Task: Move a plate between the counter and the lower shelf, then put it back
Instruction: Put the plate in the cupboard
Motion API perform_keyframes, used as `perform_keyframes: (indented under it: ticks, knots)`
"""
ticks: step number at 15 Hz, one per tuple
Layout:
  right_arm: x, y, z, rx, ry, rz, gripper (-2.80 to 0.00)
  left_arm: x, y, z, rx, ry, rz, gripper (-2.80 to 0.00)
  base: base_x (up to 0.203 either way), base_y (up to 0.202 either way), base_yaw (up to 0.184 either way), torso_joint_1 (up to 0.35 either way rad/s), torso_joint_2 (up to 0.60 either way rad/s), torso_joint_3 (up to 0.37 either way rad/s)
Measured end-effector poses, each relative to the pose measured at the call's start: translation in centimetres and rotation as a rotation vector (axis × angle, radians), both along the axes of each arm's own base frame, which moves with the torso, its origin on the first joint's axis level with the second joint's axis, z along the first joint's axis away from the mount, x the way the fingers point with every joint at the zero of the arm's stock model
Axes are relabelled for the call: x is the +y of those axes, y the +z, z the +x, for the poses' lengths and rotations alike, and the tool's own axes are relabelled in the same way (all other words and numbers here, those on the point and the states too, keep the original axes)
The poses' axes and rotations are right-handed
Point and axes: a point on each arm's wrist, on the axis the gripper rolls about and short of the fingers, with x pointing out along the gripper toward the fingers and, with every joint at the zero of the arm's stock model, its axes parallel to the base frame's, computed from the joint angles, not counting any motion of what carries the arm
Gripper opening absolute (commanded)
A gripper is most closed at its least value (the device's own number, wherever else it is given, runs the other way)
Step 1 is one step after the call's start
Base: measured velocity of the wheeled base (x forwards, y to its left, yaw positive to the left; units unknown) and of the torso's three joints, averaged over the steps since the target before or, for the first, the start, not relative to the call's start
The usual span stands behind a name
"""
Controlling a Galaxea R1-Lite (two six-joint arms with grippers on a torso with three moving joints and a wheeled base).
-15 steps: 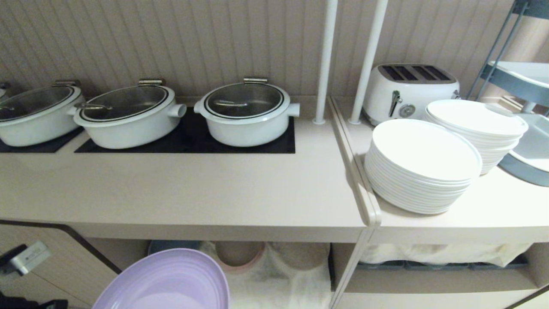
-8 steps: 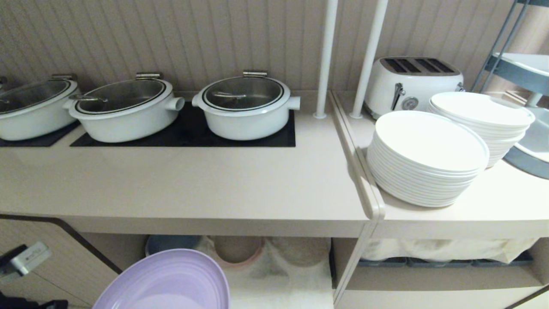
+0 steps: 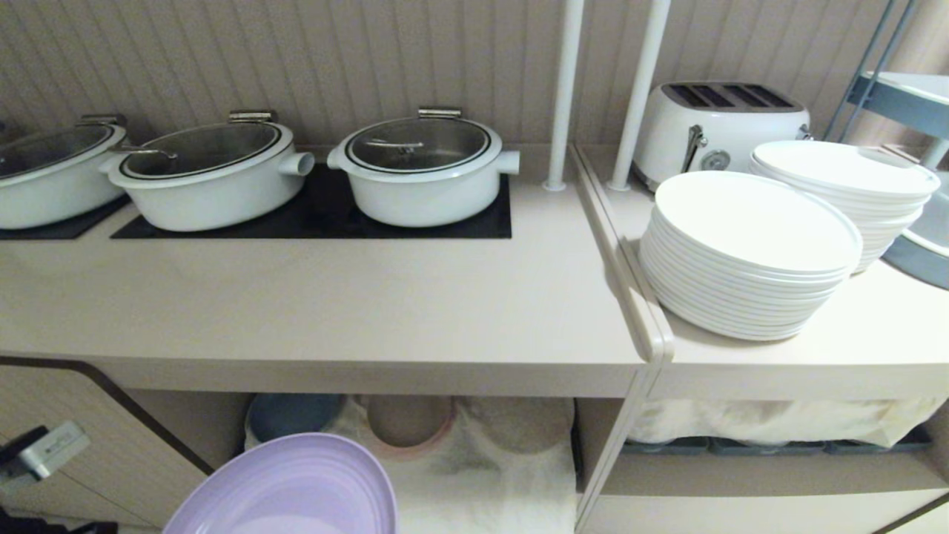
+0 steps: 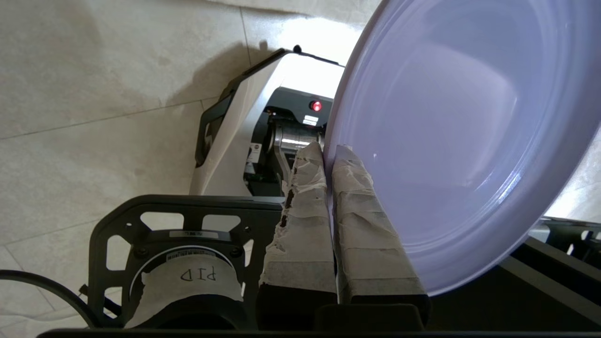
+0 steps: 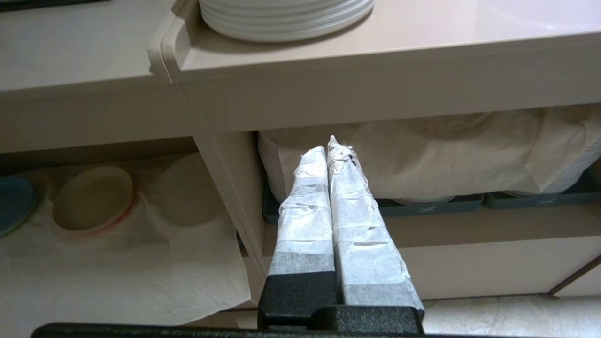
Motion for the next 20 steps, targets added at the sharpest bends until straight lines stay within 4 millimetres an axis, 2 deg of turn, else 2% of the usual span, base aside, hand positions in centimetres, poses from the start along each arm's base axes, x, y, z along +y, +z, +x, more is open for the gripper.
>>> perform_keyframes:
  ticks: [7, 20]
  knots:
    - [0.0, 0.01, 0.0, -0.001, -0.001, 0.0, -2.8, -0.01, -0.09, -0.07, 0.003, -0.002, -0.003, -2.8, 0.0, 0.0, 0.0, -0.167, 0.37, 0.196]
    - [0.0, 0.0, 0.0, 0.0, 0.0, 0.0, -2.8, -0.05, -0.05, -0.39, -0.003, -0.002, -0.004, -2.8, 0.0, 0.0, 0.0, -0.239, 0.53, 0.288]
